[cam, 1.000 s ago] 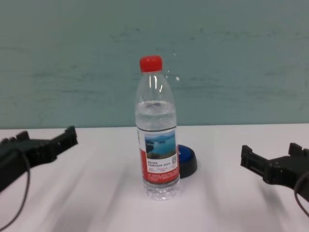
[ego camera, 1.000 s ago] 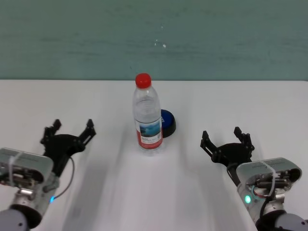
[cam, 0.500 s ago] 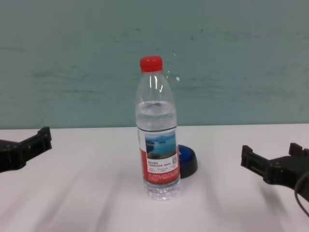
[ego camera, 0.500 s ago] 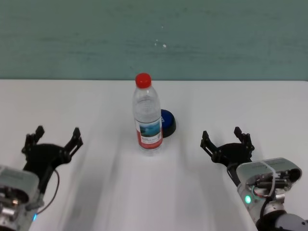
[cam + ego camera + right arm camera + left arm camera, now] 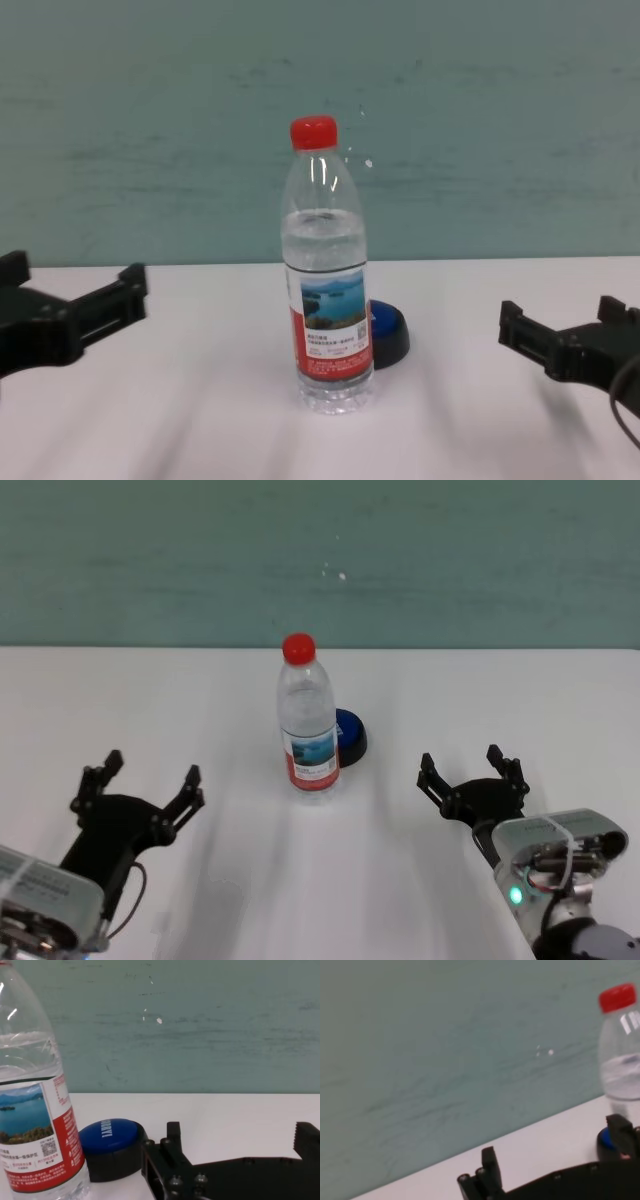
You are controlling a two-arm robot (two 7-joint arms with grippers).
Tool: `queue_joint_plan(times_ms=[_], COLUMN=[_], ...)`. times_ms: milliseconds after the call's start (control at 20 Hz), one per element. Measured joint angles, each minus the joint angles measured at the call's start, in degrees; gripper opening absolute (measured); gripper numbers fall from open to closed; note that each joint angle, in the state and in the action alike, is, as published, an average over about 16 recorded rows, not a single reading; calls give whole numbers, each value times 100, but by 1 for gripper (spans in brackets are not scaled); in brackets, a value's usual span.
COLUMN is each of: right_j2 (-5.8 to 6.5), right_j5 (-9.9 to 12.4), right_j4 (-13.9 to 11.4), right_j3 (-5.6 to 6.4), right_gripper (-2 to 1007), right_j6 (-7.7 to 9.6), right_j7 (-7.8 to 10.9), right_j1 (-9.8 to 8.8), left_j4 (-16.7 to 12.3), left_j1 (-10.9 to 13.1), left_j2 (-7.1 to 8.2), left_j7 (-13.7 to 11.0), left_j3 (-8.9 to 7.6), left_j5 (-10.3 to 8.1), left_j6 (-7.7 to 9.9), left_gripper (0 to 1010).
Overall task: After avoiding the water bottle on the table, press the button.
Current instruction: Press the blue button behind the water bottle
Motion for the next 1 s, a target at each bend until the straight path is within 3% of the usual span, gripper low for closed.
queue_joint_plan(times_ms=[300, 700, 1000], right_j2=[0, 0, 0], right_j5=[0, 0, 0], right_j4=[0, 0, 0], right_j3=[0, 0, 0], right_gripper=[1004, 1004, 1004], right_j6=[0, 0, 0], right_j7=[0, 0, 0], right_j1=[0, 0, 0], left_j4=[181, 747, 1099], left_j1=[-132, -559, -855], left_j2=[9, 51, 126], left_j7=[-263, -614, -806], left_j3=[194, 476, 618], left_j5=[189, 421, 489], left_j6=[-170, -334, -461], left_gripper=[1000, 1000, 1000])
